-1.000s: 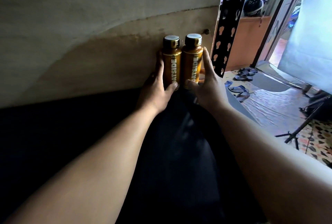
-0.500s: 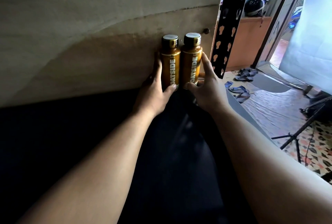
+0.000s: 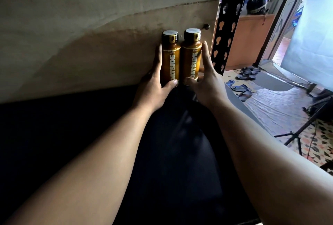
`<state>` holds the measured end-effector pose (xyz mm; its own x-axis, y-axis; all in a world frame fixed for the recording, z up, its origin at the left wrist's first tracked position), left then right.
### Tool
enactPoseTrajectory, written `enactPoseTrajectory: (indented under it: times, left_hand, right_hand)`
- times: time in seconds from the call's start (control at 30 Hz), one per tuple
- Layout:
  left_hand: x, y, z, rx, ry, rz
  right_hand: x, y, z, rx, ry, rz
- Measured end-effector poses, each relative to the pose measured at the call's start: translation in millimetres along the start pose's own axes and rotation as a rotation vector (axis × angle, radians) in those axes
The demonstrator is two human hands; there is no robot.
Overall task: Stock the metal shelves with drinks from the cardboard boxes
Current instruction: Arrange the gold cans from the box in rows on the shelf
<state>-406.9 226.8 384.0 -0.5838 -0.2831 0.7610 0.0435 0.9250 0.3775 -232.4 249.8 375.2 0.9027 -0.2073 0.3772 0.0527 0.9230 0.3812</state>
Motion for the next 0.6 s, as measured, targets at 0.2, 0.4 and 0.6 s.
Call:
enactPoseTrajectory:
  times: [0.2,0.4,0.6]
  left_hand:
    - [11.8,-12.0,0.8,0.127,-0.060,-0.035]
    - [23.5,-57.3,14.4,0.221,-0.044,0.012]
    - [45.7,-122.0,0.1,0.158,0.032,0.098]
  right_hand:
    - [10.2,-11.5,11.1,-0.059,0.032,-0.028]
    - [28.7,-55.4,21.1,-0.173,-0.103,0.095]
    - [35.0,-128.0,47.5,-0.108,-0.308,0.186]
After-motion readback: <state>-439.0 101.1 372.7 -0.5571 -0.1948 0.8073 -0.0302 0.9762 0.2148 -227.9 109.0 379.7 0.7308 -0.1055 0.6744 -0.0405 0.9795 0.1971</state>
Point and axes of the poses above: each hand's wrist, its own y-axis towards the middle knuckle, its own x-axis out of the back of the hand, z = x × y, the point moved 3 cm from there along y, towards the middle knuckle, and after that the axes turned 11 degrees about y, right-handed, at the moved point
